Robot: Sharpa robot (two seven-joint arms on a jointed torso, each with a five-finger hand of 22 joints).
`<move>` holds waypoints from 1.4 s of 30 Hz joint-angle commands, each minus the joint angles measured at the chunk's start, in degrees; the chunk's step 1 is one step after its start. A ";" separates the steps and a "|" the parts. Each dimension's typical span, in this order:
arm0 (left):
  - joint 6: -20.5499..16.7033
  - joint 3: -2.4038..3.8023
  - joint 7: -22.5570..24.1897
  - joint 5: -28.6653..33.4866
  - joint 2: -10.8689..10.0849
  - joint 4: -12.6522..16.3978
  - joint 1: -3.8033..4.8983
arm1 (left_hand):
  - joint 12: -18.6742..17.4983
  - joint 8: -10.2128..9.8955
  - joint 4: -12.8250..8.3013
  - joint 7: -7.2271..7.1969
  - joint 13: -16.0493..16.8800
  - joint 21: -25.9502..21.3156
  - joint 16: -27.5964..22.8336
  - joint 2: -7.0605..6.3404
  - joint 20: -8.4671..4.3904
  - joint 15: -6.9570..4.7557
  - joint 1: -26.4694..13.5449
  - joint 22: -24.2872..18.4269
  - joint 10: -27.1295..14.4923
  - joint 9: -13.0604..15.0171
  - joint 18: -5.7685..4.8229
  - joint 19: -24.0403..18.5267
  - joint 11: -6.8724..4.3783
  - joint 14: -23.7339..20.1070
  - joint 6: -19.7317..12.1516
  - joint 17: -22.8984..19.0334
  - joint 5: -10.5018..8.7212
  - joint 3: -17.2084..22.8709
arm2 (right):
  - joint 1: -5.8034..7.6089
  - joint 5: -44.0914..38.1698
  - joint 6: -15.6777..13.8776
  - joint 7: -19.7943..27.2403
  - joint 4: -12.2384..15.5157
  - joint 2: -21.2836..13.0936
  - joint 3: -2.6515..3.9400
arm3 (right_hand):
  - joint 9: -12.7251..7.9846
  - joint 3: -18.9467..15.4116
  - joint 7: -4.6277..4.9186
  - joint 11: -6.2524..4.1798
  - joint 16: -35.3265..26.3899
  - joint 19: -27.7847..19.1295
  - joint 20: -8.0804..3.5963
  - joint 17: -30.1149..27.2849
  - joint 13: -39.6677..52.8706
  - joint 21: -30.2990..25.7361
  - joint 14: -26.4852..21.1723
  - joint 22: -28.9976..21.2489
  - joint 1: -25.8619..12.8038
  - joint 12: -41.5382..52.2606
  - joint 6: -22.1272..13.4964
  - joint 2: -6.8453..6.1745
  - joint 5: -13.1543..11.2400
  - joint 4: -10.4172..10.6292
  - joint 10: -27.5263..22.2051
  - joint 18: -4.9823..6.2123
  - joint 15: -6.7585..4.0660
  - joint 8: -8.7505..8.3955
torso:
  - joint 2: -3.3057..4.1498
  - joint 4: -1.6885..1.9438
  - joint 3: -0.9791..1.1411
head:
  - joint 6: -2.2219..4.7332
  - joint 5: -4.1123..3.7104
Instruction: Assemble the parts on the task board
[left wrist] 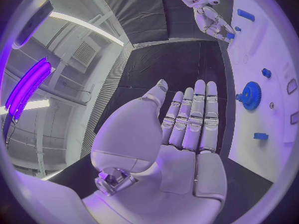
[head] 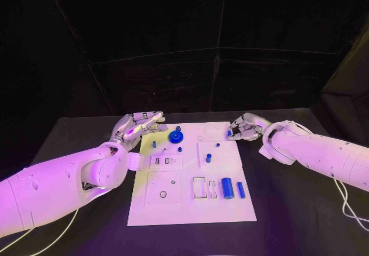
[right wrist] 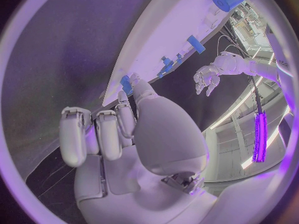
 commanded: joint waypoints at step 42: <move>0.18 0.05 0.18 -0.03 -0.17 -0.18 0.08 | -0.29 -0.33 -0.48 0.00 -0.07 -0.26 -0.29 0.16 -0.17 0.02 0.43 -0.13 0.37 -0.06 0.34 0.47 0.00 0.52 0.56 0.09 0.21 0.21 | 0.91 -3.56 -12.07 -12.64 20.78 -3.34 0.10 | 0.35 6.19 -2.55 -2.43 -0.29 1.41 -2.37 3.80 1.14 0.71 3.65 8.14 -0.15 0.77 6.56 4.63 -4.96 -1.39 1.82 -0.48 -2.44 2.76 | -0.40 0.03 -0.23 | -0.66 0.80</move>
